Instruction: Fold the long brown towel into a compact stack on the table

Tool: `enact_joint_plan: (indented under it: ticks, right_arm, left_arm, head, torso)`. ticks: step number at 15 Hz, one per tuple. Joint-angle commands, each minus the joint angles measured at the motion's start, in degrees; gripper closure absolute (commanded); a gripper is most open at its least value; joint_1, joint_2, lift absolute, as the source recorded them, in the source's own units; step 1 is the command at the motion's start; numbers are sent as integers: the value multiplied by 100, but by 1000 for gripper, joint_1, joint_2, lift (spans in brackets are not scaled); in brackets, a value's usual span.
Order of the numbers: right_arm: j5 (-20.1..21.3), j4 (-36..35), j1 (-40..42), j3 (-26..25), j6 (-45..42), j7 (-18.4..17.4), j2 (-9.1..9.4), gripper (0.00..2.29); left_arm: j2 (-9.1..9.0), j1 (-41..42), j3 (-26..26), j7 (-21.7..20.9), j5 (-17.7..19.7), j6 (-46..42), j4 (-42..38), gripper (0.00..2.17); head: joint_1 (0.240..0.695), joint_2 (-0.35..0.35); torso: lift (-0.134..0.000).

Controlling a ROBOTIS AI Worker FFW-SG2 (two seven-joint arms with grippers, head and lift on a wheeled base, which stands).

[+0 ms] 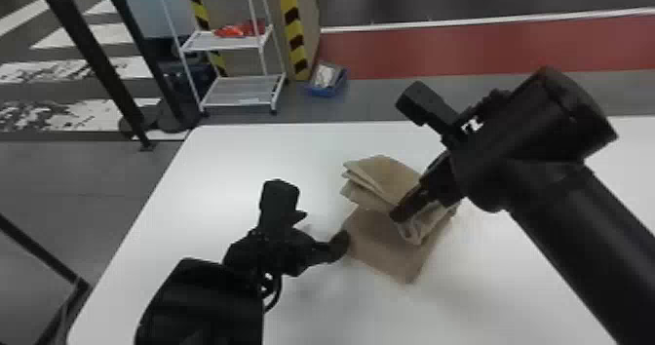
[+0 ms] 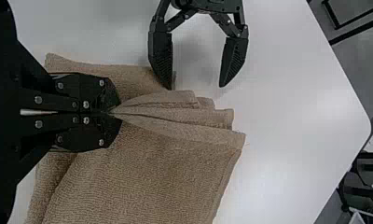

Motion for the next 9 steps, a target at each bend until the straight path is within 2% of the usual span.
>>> enact_joint_plan:
  ticks: [1,4,9]
  right_arm:
    - [64,62,0,182,-52,28,20,1409]
    - [223,71,35,384,-176,28,20,1409]
    - [240,71,123,420,-299,28,11,1406]
  left_arm:
    - [-24,0,-3,7,0,0,-1,140]
    - [-24,0,-3,7,0,0,-1,140]
    - [-24,-18,5,16,0,0,8,140]
  head:
    - [695,193]
    - [695,201]
    - [695,207]
  torso:
    - [-124]
    - [-124]
    - [-124]
